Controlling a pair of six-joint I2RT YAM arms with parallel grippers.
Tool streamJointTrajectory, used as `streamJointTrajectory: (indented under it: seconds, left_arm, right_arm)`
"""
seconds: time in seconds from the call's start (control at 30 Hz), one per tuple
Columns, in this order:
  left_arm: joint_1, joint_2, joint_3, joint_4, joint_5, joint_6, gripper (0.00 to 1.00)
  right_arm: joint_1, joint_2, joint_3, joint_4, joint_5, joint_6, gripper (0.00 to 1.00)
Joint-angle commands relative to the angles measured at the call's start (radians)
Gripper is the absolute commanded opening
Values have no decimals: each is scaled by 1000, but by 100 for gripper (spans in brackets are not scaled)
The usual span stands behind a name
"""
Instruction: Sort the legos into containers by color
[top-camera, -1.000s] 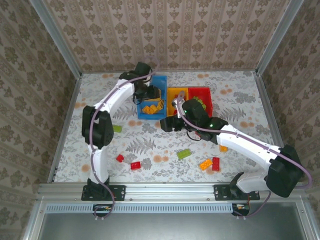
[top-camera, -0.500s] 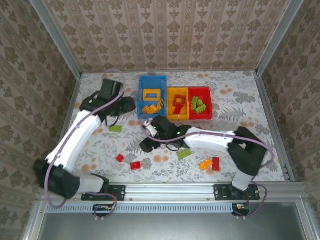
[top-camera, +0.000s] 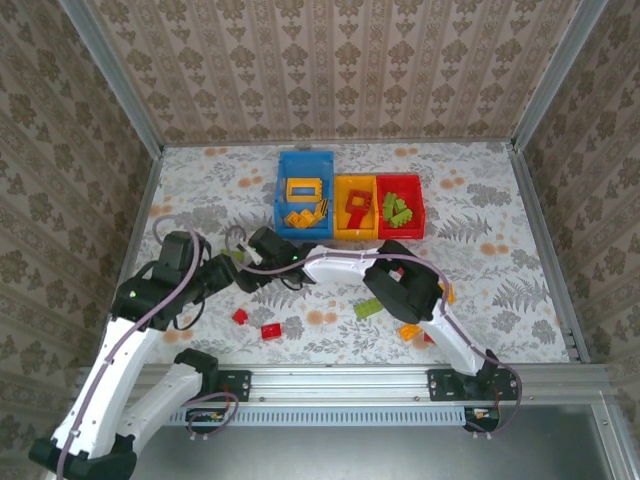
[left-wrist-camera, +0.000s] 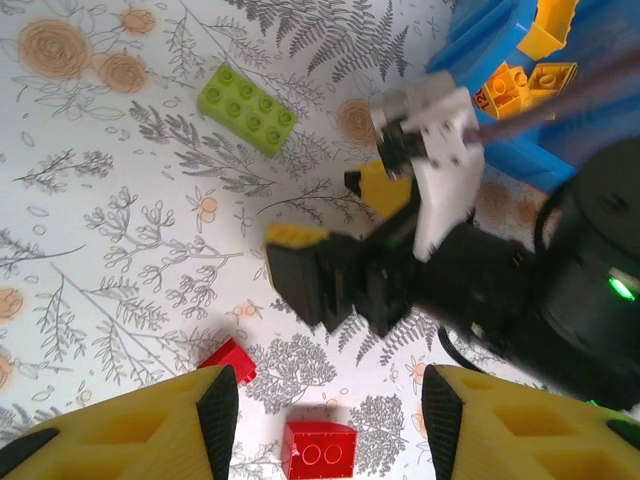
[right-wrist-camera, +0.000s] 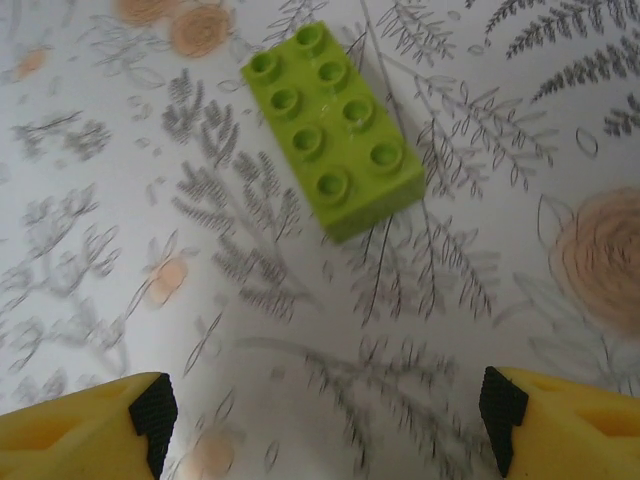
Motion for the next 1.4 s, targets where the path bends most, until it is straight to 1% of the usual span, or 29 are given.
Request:
streamJointTrajectory:
  seconds: [0.0,0.2,0.27,0.4,0.47,0.5,0.57,0.63,0.67,0.73,0.8,0.9,0.93,1.03,1.17,1.23,1.27,1.37]
  left_arm:
    - [11,-43,-3,-71,-10,-18,54]
    - [22,-77,50,-131,-15,41,55]
    - [26,-78,61,-140,-13,55,55]
    - [38,-62,86,-149,-3,90,56]
    - [48,-46,101,-156,5,117,56]
    - [53,-39,108,-161,10,132,56]
    - [67,-33,111,-162,21,149,56]
    - [85,-31,111,-154,37,167,56]
    - [94,-29,111,-151,45,172,56]
    - [115,-25,106,-140,60,187,56]
    - [131,-22,96,-123,76,195,56]
    - [151,-17,70,-89,109,195,56]
    - [154,-17,59,-75,118,193,56]
    - [157,-10,25,-20,148,188,56]
    - [155,35,-31,96,243,188,57]
    - [138,75,-61,179,296,169,57]
    - [120,93,-70,223,305,157,57]
    - [14,188,-68,362,297,135,58]
  right_arm:
    - [8,92,125,-148,68,-16,82]
    - [8,221,323,-254,130,-9,83]
    - [8,265,391,-286,132,-4,82]
    - [16,382,589,-391,143,-8,81]
    - [19,434,690,-439,143,-18,77]
    - [21,458,741,-459,138,-26,73]
    - [24,490,813,-514,135,-40,59]
    - [25,483,821,-535,127,-53,40]
    - [27,475,814,-543,122,-62,34]
    - [28,439,774,-557,122,-61,26]
    - [27,375,680,-532,123,-60,21]
    - [30,190,402,-349,107,-75,16]
    - [30,121,312,-299,101,-80,15]
    - [30,-26,150,-279,102,-95,13]
    - [11,-253,-92,-235,98,-70,12]
    - [-21,-380,-211,-232,109,-26,12]
    - [-37,-432,-265,-231,115,-8,12]
    - [-129,-605,-413,-248,131,56,12]
